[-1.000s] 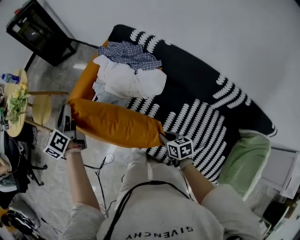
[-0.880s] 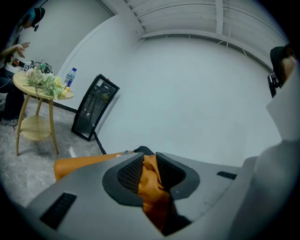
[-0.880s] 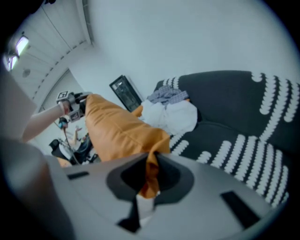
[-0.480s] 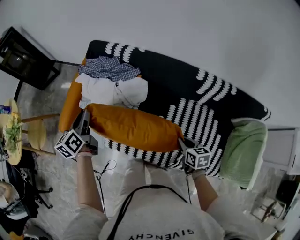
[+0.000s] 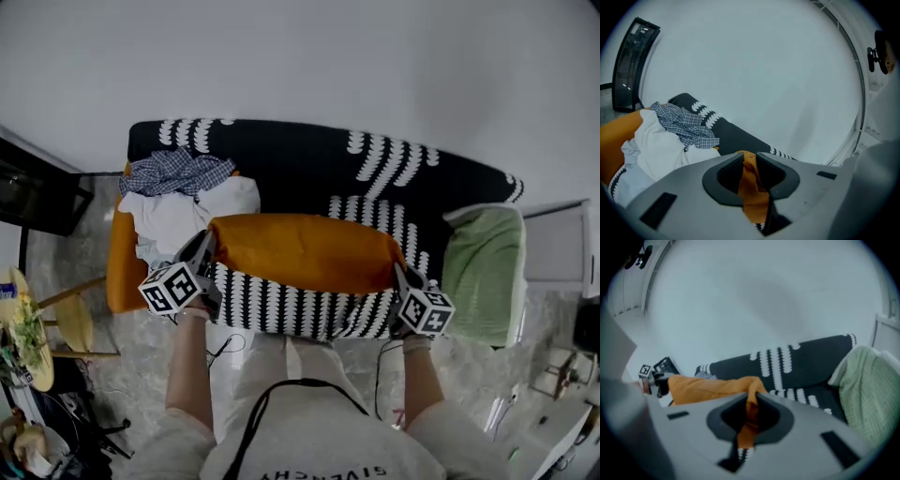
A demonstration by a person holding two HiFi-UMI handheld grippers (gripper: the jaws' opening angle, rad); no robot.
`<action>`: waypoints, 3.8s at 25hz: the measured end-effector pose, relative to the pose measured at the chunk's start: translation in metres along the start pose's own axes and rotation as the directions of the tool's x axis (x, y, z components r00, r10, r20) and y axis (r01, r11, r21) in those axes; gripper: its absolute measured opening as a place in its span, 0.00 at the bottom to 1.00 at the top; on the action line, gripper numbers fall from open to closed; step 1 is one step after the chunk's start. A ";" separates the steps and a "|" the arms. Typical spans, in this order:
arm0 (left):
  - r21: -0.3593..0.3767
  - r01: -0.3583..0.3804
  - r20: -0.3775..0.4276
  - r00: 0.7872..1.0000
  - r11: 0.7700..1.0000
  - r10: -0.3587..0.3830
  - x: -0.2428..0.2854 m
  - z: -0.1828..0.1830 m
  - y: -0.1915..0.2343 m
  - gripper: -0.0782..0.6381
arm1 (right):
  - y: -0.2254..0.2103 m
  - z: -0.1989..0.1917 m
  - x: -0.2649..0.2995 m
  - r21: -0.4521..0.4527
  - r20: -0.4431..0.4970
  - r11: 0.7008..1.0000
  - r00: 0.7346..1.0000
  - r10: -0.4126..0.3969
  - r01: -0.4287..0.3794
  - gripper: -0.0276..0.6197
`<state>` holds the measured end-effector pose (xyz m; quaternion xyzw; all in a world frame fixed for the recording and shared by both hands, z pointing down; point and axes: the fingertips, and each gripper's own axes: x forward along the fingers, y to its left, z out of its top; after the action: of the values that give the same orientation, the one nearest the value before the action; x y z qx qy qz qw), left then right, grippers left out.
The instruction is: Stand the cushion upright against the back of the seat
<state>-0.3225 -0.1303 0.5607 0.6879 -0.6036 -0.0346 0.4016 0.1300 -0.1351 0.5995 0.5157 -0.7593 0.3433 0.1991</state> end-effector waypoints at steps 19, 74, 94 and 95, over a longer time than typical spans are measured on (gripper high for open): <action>0.059 0.218 -0.237 0.951 0.974 -0.198 0.154 -0.065 -0.126 0.25 | -0.176 0.061 -0.028 0.132 0.147 0.952 0.945 -0.294 0.276 0.10; 0.423 -0.002 -0.001 1.000 0.906 0.003 0.272 -0.024 -0.124 0.46 | -0.253 0.156 0.110 0.162 0.154 0.964 0.960 -0.235 0.210 0.10; 0.598 0.248 -0.089 0.966 0.762 -0.244 0.217 -0.096 -0.236 0.46 | -0.245 0.166 0.102 0.170 0.211 0.978 0.965 -0.155 0.120 0.24; 0.592 0.247 -0.086 0.966 0.767 -0.244 0.215 -0.096 -0.236 0.46 | -0.246 0.167 0.099 0.167 0.219 0.979 0.963 -0.156 0.120 0.26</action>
<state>-0.0244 -0.2781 0.5796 0.8520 -0.4877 0.1069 0.1574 0.3258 -0.3780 0.6278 0.6176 -0.7110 0.3232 0.0928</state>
